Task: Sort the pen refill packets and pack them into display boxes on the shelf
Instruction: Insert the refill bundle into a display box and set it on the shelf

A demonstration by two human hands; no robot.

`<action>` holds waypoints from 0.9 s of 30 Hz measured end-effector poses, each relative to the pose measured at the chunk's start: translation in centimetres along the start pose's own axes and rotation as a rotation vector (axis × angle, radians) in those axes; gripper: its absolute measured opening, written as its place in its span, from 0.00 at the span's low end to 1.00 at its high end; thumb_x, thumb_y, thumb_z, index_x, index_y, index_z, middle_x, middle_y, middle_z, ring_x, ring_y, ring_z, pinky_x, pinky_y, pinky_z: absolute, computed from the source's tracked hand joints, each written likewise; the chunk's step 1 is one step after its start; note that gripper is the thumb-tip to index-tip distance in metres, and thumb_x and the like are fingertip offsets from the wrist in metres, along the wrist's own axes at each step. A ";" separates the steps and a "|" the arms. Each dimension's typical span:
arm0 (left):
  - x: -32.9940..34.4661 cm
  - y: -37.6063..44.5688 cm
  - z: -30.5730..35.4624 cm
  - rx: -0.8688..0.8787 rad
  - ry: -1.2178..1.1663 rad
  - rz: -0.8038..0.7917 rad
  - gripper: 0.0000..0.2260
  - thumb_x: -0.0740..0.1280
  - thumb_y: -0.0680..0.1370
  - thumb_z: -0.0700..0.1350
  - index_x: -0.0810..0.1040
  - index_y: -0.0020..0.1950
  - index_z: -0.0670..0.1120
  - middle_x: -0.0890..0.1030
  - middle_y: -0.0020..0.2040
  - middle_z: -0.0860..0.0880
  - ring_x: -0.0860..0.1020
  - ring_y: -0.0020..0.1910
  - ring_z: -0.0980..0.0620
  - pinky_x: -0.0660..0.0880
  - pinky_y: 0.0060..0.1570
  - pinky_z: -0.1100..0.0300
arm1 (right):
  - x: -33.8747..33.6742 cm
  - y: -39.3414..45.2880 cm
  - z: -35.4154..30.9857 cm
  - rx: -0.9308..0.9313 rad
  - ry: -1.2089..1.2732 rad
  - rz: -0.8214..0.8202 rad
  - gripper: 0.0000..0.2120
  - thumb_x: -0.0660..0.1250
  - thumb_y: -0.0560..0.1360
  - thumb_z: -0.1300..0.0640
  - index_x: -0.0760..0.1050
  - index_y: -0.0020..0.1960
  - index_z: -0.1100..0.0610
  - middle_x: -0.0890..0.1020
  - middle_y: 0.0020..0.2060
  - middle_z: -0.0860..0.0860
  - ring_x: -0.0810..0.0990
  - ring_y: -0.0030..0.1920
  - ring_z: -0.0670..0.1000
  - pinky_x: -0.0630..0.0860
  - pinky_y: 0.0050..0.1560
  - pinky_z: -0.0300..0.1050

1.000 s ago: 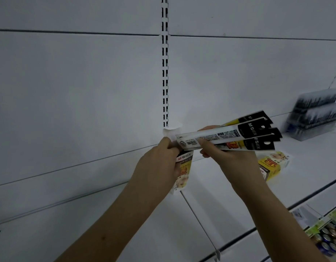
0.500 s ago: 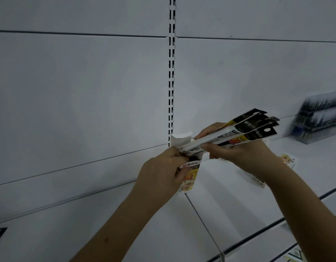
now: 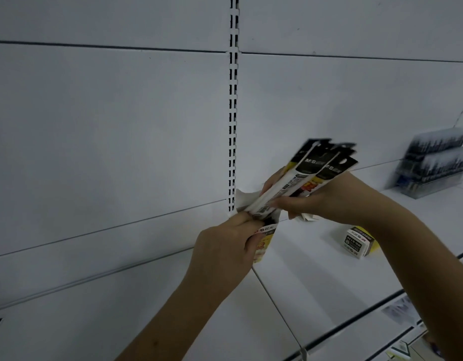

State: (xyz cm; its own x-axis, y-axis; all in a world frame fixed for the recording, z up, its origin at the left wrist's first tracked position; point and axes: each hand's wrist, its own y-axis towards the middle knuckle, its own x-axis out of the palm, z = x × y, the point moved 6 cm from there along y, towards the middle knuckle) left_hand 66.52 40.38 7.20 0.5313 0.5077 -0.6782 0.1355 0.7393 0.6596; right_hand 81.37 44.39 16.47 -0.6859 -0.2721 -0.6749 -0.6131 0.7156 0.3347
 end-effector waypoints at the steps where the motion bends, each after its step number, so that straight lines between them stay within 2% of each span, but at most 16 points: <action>1: 0.0 -0.1 0.0 -0.004 -0.002 0.008 0.09 0.67 0.77 0.50 0.82 0.55 0.55 0.84 0.51 0.57 0.82 0.39 0.57 0.81 0.34 0.59 | 0.0 0.0 -0.1 -0.012 0.005 -0.009 0.09 0.74 0.72 0.58 0.80 0.47 0.46 0.83 0.35 0.35 0.83 0.35 0.40 0.77 0.35 0.31; 4: 0.1 -0.1 0.3 0.028 -0.005 0.016 0.09 0.67 0.77 0.50 0.82 0.56 0.54 0.84 0.53 0.56 0.83 0.40 0.56 0.81 0.34 0.60 | 0.2 0.5 -0.5 0.002 0.014 -0.045 0.10 0.73 0.73 0.61 0.78 0.43 0.46 0.81 0.28 0.33 0.80 0.30 0.36 0.73 0.29 0.27; 8: 0.2 -0.3 0.3 0.080 -0.021 -0.018 0.13 0.62 0.78 0.51 0.82 0.58 0.53 0.84 0.54 0.56 0.83 0.44 0.56 0.81 0.39 0.62 | 1.3 1.5 -0.2 0.034 -0.044 -0.059 0.11 0.73 0.72 0.58 0.78 0.46 0.42 0.82 0.34 0.33 0.82 0.38 0.34 0.79 0.38 0.31; 11: 0.1 -0.1 0.0 0.066 -0.046 -0.042 0.13 0.62 0.78 0.53 0.82 0.57 0.54 0.84 0.52 0.56 0.83 0.45 0.57 0.81 0.42 0.64 | 2.3 1.9 0.4 0.085 -0.074 -0.147 0.11 0.73 0.73 0.59 0.76 0.43 0.44 0.78 0.25 0.30 0.77 0.29 0.31 0.70 0.27 0.25; 14: 0.1 0.5 -0.5 0.019 -0.046 -0.050 0.10 0.63 0.78 0.52 0.82 0.55 0.54 0.83 0.50 0.56 0.82 0.44 0.57 0.80 0.40 0.64 | 2.6 2.4 0.3 0.113 -0.121 -0.161 0.12 0.78 0.68 0.54 0.79 0.46 0.41 0.81 0.34 0.32 0.80 0.38 0.31 0.71 0.35 0.24; 17: -0.2 1.0 -1.3 -0.022 -0.042 -0.032 0.06 0.70 0.76 0.48 0.82 0.52 0.53 0.83 0.47 0.55 0.81 0.40 0.56 0.76 0.37 0.65 | 2.1 2.3 -1.0 0.059 -0.230 -0.151 0.16 0.80 0.65 0.49 0.76 0.47 0.41 0.78 0.33 0.28 0.76 0.35 0.30 0.70 0.34 0.25; 19: -0.1 1.2 -1.5 -0.037 -0.054 -0.048 0.08 0.70 0.76 0.48 0.82 0.55 0.55 0.83 0.50 0.56 0.80 0.40 0.57 0.77 0.39 0.63 | 0.9 2.1 -2.2 0.028 -0.226 -0.047 0.18 0.79 0.63 0.45 0.73 0.47 0.39 0.78 0.35 0.26 0.77 0.37 0.31 0.72 0.34 0.27; 21: 0.2 1.3 -1.6 -0.035 -0.068 -0.074 0.09 0.69 0.77 0.49 0.82 0.56 0.57 0.83 0.54 0.57 0.80 0.42 0.58 0.79 0.43 0.60 | -0.2 2.2 -3.2 -0.042 -0.229 0.106 0.16 0.76 0.64 0.42 0.78 0.50 0.42 0.83 0.40 0.37 0.80 0.42 0.39 0.75 0.39 0.33; 23: 0.4 1.3 -1.5 -0.018 -0.071 -0.082 0.10 0.66 0.77 0.51 0.82 0.57 0.56 0.83 0.55 0.57 0.81 0.45 0.58 0.80 0.45 0.59 | -0.2 2.4 -3.3 -0.102 -0.264 0.187 0.13 0.74 0.68 0.43 0.81 0.47 0.50 0.83 0.37 0.45 0.80 0.39 0.45 0.74 0.38 0.37; 27: 0.7 1.1 -1.4 -0.011 -0.054 -0.061 0.10 0.67 0.77 0.49 0.81 0.58 0.57 0.82 0.55 0.59 0.80 0.46 0.59 0.80 0.43 0.62 | 2.1 3.4 -1.4 -0.089 -0.397 0.109 0.11 0.74 0.71 0.46 0.80 0.42 0.54 0.80 0.31 0.46 0.77 0.36 0.46 0.70 0.34 0.38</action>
State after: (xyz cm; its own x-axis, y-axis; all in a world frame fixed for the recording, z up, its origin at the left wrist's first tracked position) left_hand 65.86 42.13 7.00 0.5670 0.4369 -0.6983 0.1603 0.7730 0.6138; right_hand 77.30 45.36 17.16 -0.5551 0.0831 -0.8276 -0.5890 0.6632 0.4617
